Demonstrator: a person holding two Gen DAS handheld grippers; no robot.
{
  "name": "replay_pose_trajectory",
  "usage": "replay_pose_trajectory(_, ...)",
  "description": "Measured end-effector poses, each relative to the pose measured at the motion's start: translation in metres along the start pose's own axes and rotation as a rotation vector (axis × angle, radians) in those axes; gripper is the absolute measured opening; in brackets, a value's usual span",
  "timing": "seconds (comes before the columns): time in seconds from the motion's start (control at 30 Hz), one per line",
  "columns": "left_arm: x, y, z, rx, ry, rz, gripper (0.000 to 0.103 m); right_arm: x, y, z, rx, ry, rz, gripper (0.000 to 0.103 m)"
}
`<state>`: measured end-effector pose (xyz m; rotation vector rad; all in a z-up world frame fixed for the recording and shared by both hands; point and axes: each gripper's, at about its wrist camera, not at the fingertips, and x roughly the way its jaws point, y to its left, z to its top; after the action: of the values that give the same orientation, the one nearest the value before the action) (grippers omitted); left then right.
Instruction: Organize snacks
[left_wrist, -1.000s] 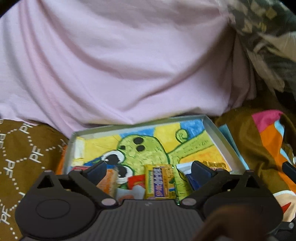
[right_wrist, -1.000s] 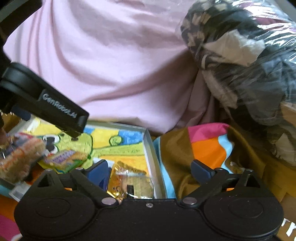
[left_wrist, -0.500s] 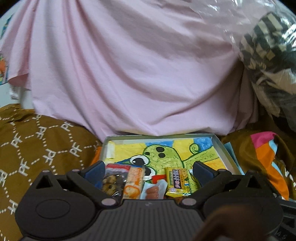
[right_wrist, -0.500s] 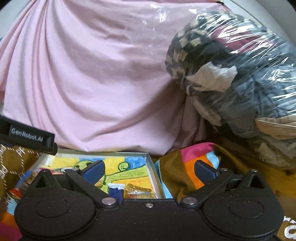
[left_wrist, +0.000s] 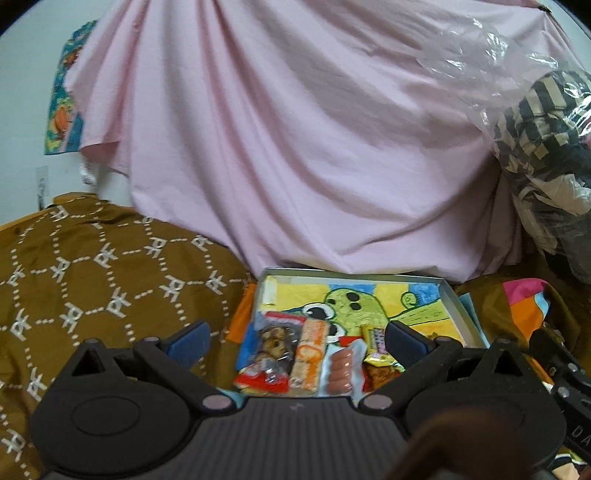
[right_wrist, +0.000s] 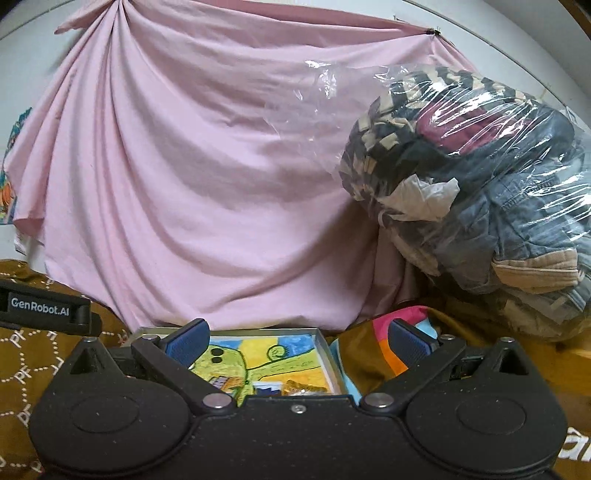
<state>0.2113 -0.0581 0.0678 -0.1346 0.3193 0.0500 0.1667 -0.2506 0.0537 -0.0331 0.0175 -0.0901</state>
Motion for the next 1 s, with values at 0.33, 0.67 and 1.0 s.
replay_pose_trajectory(0.33,-0.036,0.033,-0.019,-0.025,-0.006,0.045,0.103,-0.037,0.015,-0.011,0.011,0.023,0.031,0.102)
replay_pose_trajectory(0.67,-0.063,0.053,-0.042,-0.003,0.001,0.063,0.103,-0.071,0.022,-0.021,0.030,0.045,0.040,0.102)
replay_pose_trajectory(1.0,-0.082,0.062,-0.062,-0.009,0.041,0.067,0.103,-0.096,0.023,-0.032,0.043,0.085,0.032,0.102)
